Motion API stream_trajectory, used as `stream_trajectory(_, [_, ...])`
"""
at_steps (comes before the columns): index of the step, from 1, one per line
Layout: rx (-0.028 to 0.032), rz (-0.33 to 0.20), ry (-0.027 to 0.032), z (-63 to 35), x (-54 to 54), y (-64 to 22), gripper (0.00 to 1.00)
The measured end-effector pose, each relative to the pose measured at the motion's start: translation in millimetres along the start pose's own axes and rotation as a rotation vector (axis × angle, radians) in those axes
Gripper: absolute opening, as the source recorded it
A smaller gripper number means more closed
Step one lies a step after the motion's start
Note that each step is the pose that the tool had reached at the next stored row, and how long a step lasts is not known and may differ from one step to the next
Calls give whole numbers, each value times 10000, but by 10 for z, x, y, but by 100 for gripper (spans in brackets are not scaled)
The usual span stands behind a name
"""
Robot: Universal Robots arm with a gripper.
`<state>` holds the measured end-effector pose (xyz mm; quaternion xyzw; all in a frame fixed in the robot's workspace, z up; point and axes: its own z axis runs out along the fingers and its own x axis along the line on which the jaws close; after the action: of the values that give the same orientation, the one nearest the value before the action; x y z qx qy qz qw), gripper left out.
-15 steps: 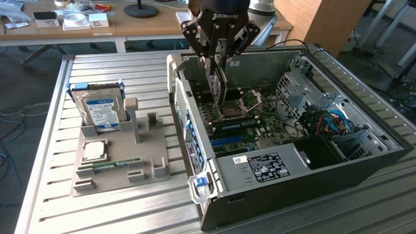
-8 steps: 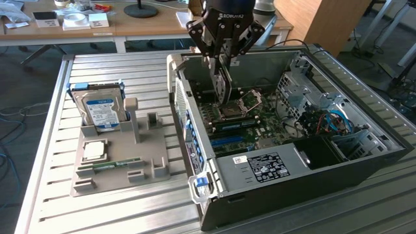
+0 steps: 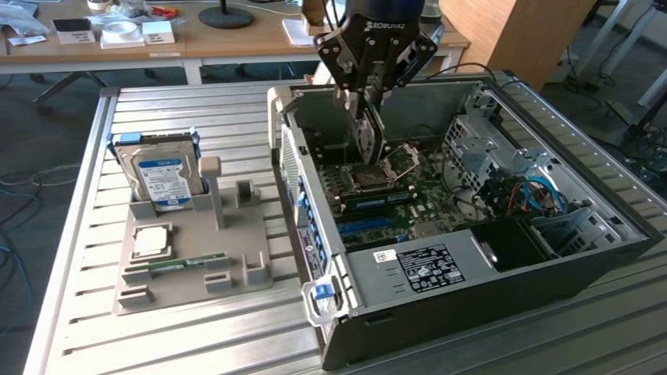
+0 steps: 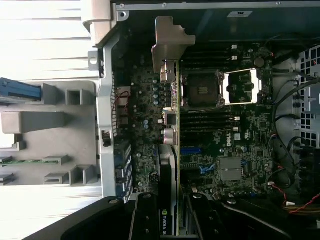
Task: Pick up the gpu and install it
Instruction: 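Pick up the gpu and move the gpu toward the slot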
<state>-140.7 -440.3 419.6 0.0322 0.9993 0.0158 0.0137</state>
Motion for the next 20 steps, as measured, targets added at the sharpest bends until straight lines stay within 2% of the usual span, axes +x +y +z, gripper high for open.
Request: stream_trajectory(20, [-1, 0, -1, 15, -492, 31, 27])
